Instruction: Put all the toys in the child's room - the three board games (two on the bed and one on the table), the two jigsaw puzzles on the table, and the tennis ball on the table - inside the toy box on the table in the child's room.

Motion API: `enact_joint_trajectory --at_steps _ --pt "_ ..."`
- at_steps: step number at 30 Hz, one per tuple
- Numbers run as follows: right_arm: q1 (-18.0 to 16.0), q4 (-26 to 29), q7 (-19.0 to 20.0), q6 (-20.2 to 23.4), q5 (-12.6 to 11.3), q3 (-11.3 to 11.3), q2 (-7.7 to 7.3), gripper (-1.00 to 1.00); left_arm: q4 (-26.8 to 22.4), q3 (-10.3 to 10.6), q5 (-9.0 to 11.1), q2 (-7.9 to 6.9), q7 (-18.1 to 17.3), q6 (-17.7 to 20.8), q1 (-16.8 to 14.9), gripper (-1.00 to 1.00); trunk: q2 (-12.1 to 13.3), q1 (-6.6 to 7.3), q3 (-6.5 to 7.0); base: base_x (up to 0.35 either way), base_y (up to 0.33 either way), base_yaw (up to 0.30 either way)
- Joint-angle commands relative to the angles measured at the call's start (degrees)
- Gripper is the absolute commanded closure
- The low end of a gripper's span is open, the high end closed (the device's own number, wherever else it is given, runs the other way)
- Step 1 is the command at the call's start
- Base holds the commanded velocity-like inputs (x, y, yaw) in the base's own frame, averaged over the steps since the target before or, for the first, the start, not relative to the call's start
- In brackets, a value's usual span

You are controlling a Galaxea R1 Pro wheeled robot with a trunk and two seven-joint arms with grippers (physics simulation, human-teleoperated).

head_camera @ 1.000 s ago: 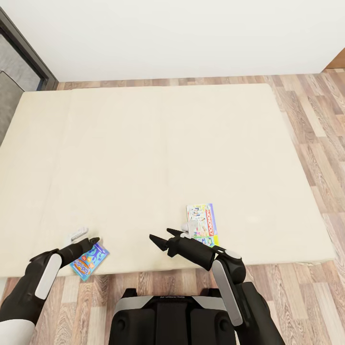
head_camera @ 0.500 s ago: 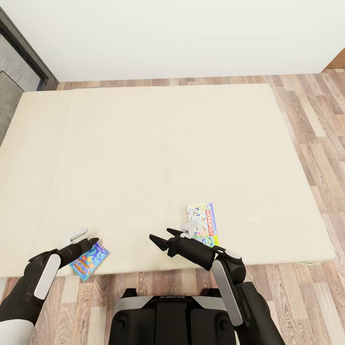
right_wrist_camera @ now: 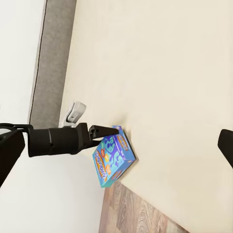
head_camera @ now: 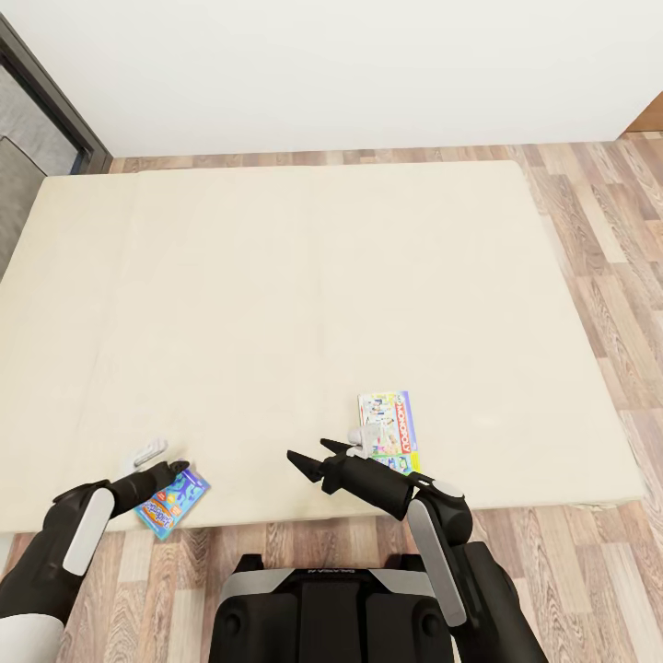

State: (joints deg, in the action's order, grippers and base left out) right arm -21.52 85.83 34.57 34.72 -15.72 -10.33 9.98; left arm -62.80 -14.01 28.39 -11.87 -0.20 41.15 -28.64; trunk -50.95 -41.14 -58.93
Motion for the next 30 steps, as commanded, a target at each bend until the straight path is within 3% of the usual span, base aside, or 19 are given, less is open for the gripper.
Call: enact_joint_trajectory --at_steps 1,10,30 --pt "0.0 0.0 0.0 0.4 -0.4 0.0 0.02 -1.00 0.0 -0.3 0.2 0.01 0.0 0.6 0.0 -1.00 0.0 -0.01 -0.03 0.000 0.000 0.000" --pt "0.0 0.0 0.0 0.4 -0.4 0.0 0.02 -1.00 -0.3 -2.6 0.1 0.06 0.1 2.6 0.0 -1.00 0.0 -0.01 -0.03 0.000 0.000 0.000" --pt "0.0 0.0 0.0 0.4 -0.4 0.0 0.02 -1.00 0.0 -2.9 0.3 0.24 1.6 2.8 0.0 -1.00 0.0 -0.01 -0.03 0.000 0.000 0.000"
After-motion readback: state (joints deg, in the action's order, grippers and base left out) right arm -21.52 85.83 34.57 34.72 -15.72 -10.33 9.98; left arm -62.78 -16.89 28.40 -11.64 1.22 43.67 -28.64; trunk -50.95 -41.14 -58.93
